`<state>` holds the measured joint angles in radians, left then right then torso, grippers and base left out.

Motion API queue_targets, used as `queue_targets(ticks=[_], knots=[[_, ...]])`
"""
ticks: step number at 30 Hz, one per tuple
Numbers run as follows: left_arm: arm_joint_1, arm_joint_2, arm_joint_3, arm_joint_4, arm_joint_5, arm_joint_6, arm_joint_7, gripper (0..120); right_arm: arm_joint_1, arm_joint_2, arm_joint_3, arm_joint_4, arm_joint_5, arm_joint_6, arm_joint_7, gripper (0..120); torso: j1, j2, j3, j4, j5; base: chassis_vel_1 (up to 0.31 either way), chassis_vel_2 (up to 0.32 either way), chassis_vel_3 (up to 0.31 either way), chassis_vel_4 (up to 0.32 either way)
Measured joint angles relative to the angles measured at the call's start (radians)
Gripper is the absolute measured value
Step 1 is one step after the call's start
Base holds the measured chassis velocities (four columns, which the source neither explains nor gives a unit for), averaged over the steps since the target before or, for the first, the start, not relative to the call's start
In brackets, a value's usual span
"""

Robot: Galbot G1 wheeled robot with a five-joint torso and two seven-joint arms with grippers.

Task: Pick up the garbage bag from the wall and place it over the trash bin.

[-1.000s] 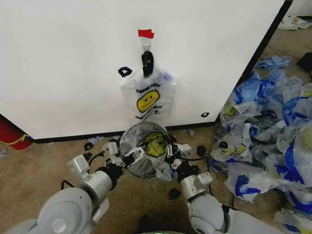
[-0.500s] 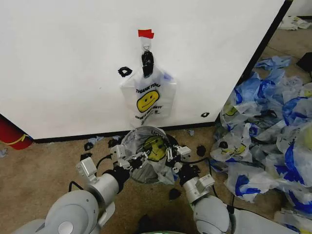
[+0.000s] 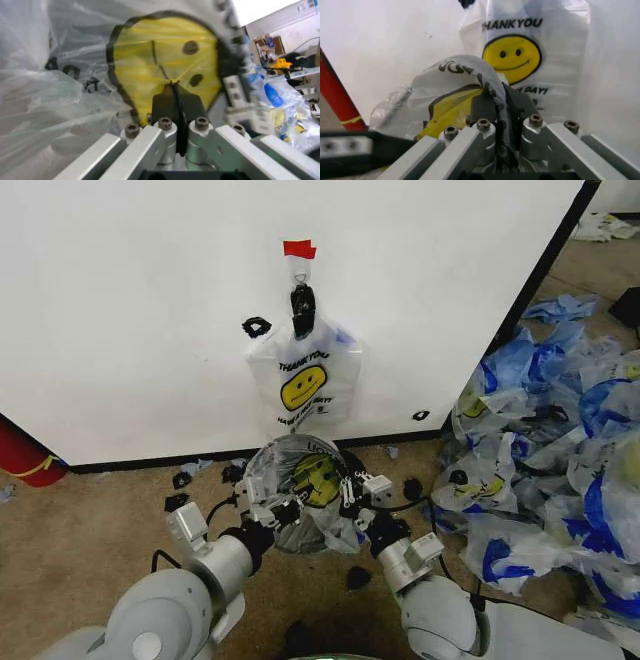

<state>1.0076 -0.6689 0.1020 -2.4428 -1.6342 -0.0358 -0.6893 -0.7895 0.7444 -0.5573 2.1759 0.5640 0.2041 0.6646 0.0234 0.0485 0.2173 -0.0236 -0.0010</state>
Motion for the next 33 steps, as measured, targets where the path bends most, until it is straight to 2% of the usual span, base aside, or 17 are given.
queue_targets(ticks=[9, 23, 33], knots=[[-0.059, -0.045, 0.067, 0.079, 0.024, -0.010, -0.002, 0, 0.007, -0.017, 0.000, 0.020, 0.003, -0.002, 0.000, 1, 0.000, 0.000, 0.000, 0.0000, 0.0000, 0.000, 0.000, 0.000, 0.000], [-0.226, -0.168, 0.275, 0.291, 0.065, -0.040, -0.026, 0, -0.030, -0.048, -0.009, 0.044, -0.018, -0.001, -0.013, 1, 0.000, 0.000, 0.000, 0.0000, 0.0001, 0.000, 0.000, 0.000, 0.000], [-0.302, -0.215, 0.339, 0.353, 0.052, -0.045, -0.047, 0, -0.042, -0.067, -0.020, 0.047, -0.047, -0.002, -0.023, 1, 0.000, 0.000, 0.000, 0.0001, 0.0000, 0.000, 0.000, 0.000, 0.000]])
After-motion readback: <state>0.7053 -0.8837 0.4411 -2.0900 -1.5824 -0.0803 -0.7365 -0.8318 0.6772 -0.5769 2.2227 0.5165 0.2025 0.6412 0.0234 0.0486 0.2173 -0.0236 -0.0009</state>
